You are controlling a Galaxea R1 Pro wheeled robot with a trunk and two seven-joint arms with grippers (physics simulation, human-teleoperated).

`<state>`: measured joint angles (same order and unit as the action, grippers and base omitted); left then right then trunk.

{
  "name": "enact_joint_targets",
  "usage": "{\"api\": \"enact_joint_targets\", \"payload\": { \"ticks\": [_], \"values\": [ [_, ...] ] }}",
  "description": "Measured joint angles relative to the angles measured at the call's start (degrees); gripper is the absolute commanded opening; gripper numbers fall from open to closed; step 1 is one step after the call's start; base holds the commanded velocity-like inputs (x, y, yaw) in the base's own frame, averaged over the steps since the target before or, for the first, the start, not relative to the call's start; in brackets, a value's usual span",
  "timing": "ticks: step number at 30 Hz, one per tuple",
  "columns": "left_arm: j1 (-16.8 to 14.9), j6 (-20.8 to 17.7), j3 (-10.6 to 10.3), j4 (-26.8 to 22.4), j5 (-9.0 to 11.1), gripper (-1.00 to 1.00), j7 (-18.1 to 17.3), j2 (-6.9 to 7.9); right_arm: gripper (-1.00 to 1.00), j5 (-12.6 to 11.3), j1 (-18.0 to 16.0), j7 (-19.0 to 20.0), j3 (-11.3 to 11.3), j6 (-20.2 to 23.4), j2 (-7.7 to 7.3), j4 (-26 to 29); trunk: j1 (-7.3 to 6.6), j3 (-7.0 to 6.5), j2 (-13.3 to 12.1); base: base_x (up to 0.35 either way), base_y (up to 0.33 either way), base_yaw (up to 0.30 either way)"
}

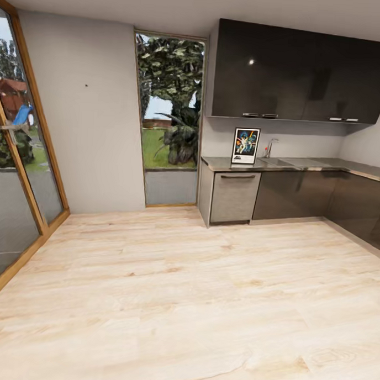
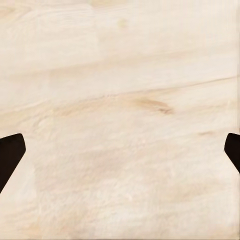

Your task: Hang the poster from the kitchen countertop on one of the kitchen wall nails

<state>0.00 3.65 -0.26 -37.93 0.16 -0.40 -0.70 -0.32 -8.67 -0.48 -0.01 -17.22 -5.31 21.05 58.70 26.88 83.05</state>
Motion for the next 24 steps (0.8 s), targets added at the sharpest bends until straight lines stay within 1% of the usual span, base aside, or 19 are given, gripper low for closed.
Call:
{"api": "enact_joint_targets", "payload": {
  "ticks": [24],
  "values": [
    [0.00, 0.02, 0.00, 0.00, 0.00, 1.00, 0.00, 0.00, 1.00, 0.00, 0.00, 0.00, 0.00, 0.00, -0.01, 0.00, 0.00, 0.00, 0.00, 0.315, -0.154, 0.000]
  ]
}}
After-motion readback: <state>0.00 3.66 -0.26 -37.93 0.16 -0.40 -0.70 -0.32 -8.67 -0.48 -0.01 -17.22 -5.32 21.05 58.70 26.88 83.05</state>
